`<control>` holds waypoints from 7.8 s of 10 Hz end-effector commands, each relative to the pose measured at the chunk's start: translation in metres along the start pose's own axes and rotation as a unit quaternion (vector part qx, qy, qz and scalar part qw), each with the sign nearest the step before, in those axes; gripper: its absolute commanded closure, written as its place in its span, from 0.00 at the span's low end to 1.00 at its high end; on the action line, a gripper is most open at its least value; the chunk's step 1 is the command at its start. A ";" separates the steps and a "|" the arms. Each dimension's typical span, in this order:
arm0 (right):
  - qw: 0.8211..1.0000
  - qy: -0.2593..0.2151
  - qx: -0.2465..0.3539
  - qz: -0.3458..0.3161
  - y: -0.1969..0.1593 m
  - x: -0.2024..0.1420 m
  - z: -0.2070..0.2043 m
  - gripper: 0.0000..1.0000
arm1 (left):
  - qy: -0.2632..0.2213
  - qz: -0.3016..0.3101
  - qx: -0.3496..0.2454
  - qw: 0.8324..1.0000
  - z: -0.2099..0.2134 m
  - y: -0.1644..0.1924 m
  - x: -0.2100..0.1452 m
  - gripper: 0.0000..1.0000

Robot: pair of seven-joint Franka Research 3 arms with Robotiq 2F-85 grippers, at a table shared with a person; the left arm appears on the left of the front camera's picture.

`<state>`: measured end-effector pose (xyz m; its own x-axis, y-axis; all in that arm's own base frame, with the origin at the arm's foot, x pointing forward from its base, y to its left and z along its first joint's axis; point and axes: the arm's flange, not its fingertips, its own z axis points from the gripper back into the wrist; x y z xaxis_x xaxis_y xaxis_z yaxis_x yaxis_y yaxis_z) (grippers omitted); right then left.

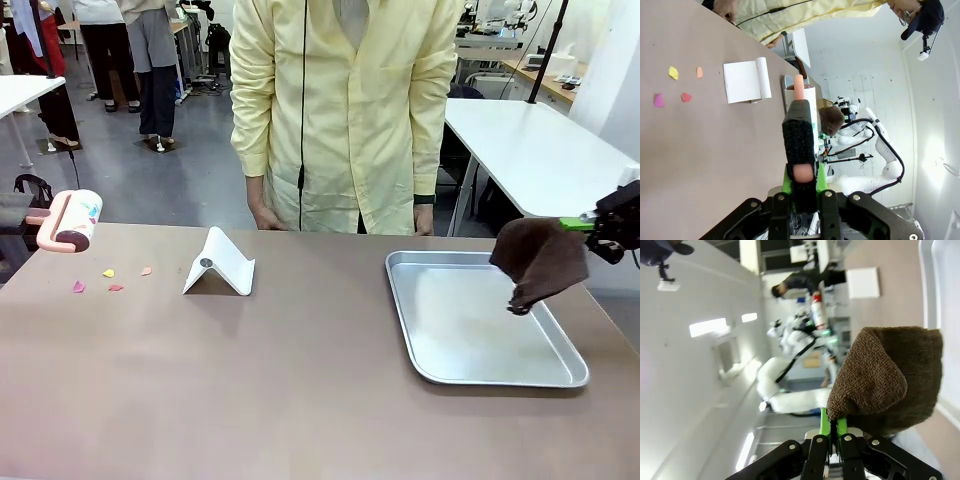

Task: Clean the surface of the table.
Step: If a person points to the right, clean the right side of the table with your right hand, and if they point to the left, clean the left side with your left hand, then clean the area not pointed to by the person, then return the Lint Roller and towel to their original positions.

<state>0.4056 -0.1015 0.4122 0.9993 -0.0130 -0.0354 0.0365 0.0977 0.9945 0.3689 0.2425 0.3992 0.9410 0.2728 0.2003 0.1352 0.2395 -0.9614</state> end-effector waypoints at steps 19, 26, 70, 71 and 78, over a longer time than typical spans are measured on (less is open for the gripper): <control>0.997 0.043 0.057 -0.040 0.000 -0.014 0.003 0.95 | 0.000 0.000 0.000 1.000 0.000 0.000 0.000 0.80; 0.997 0.043 0.057 -0.040 0.000 -0.014 0.003 0.95 | -0.075 0.047 0.259 0.962 0.029 -0.013 0.026 0.80; 0.997 0.043 0.057 -0.040 0.000 -0.014 0.003 0.95 | 0.078 -0.014 0.065 0.995 -0.014 -0.040 -0.016 0.80; 0.997 0.043 0.057 -0.040 0.000 -0.014 0.003 0.95 | 0.078 -0.014 0.065 0.995 -0.014 -0.040 -0.016 0.80; 0.997 0.043 0.057 -0.040 0.000 -0.014 0.003 0.95 | 0.078 -0.014 0.065 0.995 -0.014 -0.040 -0.016 0.80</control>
<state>0.3930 -0.1043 0.4103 0.9907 0.0572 -0.1232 0.1241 -0.0108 0.9922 0.3485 0.2164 0.4266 0.9775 0.0995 0.1857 0.1353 0.3793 -0.9153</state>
